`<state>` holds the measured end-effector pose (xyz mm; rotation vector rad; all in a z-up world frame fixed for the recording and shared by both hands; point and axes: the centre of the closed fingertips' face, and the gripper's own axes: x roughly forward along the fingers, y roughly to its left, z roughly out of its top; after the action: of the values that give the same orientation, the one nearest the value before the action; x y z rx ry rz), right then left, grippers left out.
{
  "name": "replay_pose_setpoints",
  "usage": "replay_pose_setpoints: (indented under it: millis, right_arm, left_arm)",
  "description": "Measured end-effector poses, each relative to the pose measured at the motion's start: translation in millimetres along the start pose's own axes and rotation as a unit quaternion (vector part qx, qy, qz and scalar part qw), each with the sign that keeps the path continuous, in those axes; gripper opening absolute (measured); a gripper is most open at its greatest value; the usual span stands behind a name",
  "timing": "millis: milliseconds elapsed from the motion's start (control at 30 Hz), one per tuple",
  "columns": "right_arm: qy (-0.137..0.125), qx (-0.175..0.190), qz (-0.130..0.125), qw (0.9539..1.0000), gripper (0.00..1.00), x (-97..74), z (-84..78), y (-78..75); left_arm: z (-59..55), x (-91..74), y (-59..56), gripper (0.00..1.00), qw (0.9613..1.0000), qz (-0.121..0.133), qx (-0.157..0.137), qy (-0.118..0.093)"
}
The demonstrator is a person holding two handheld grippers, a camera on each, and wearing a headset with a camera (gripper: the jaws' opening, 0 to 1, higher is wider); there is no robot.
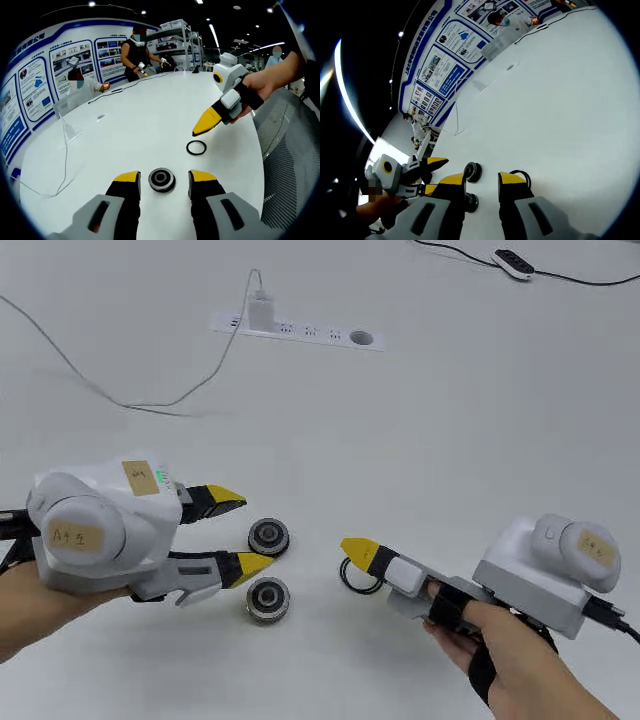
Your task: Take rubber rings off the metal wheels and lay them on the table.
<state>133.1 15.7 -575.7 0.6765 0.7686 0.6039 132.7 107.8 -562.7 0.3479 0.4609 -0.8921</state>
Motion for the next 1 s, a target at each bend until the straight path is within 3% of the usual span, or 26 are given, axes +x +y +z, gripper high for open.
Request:
replay_pose_setpoints:
  millis: [167, 533, 1000]
  right_arm:
    - [0.006, -0.008, 0.02, 0.9997, 0.3, 2.0, 0.9, 8.9]
    - [0.022, -0.019, 0.052, 0.9982, 0.38, 13.0, -4.7, 23.4]
    - [0.033, -0.009, 0.055, 0.9979, 0.38, 19.5, -10.5, 20.7]
  left_arm:
    - [-1.8, 7.5, 6.1, 0.36, 0.9999, 0.012, 0.0, 0.01]
    - [-11.4, 19.2, 7.7, 0.24, 0.9995, 0.001, -0.008, 0.03]
    - [-17.7, 31.3, 7.8, 0.19, 0.9991, -0.01, -0.014, 0.038]
